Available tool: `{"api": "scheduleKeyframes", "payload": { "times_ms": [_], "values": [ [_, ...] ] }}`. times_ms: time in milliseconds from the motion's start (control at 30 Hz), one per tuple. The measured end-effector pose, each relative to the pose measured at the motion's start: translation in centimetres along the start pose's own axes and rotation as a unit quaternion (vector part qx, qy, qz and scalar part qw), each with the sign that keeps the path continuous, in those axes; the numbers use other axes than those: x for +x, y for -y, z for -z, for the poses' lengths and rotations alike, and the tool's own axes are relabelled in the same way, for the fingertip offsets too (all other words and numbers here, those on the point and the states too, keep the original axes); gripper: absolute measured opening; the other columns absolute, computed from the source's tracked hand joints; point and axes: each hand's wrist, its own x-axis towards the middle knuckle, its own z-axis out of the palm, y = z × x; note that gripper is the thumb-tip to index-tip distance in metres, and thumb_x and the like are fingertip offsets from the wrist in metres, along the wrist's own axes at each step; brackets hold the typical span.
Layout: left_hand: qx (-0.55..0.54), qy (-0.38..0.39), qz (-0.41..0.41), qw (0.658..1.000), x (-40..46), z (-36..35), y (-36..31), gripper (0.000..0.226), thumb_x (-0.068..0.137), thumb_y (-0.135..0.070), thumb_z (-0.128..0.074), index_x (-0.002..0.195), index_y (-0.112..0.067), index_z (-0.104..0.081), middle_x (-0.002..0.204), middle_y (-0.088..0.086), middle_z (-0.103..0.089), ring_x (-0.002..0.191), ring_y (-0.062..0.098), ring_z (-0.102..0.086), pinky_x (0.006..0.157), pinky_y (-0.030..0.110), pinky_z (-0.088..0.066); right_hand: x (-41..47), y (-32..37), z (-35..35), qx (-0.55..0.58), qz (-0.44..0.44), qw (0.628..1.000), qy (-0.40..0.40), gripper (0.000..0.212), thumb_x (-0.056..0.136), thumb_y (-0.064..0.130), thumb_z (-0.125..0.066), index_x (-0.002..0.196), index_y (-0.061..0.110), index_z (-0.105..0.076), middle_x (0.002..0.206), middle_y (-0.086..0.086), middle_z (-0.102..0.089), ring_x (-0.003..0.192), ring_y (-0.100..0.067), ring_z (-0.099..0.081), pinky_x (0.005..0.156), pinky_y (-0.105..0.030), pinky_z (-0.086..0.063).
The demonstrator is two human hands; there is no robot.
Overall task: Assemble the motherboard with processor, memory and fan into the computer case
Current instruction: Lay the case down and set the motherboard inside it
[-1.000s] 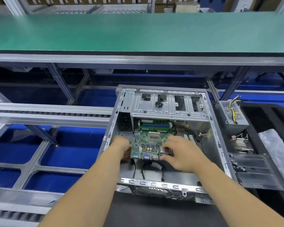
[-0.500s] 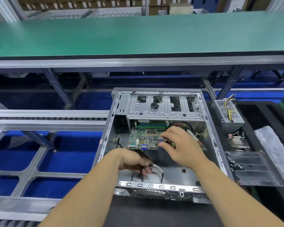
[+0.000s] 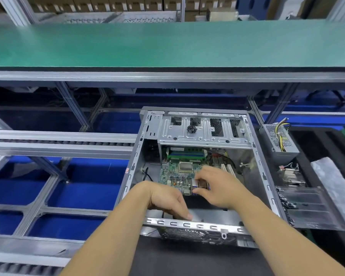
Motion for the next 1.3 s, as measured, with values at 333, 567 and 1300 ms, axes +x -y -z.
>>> {"api": "scheduleKeyframes", "payload": {
  "times_ms": [333,567,1300],
  "values": [
    [-0.146,-0.224,-0.037,0.963,1.4,0.9,0.7,0.039,0.091,-0.052,-0.062,0.072,-0.019,-0.055,0.059,-0.002,-0.054,0.049,0.015,-0.049,0.051,0.022,-0.041,1.1,-1.1,-1.7,-0.075,-0.055,0.975,0.202,0.026,0.075,0.035,-0.077,0.091,0.025,-0.059,0.092,0.006,-0.059,0.082,-0.018,-0.059,0.068,-0.034,-0.053],
    [-0.086,-0.368,0.013,0.926,3.0,1.4,2.1,0.040,0.103,-0.040,-0.043,0.089,-0.004,-0.053,0.061,0.008,-0.050,0.041,0.020,-0.058,0.044,0.023,-0.045,1.6,-0.8,-2.0,-0.096,-0.051,0.970,0.217,0.030,0.074,0.035,-0.076,0.084,0.026,-0.049,0.088,0.007,-0.054,0.069,-0.009,-0.047,0.053,-0.029,-0.034],
    [0.031,-0.411,0.034,0.910,3.7,2.1,1.7,0.011,0.089,-0.019,-0.058,0.080,-0.015,-0.061,0.065,0.000,-0.057,0.051,0.011,-0.047,0.050,0.023,-0.037,1.8,1.1,-2.2,-0.165,0.023,0.958,0.232,0.033,0.072,0.034,-0.078,0.084,0.018,-0.051,0.082,0.001,-0.054,0.061,-0.011,-0.043,0.052,-0.030,-0.036]
  ]
}}
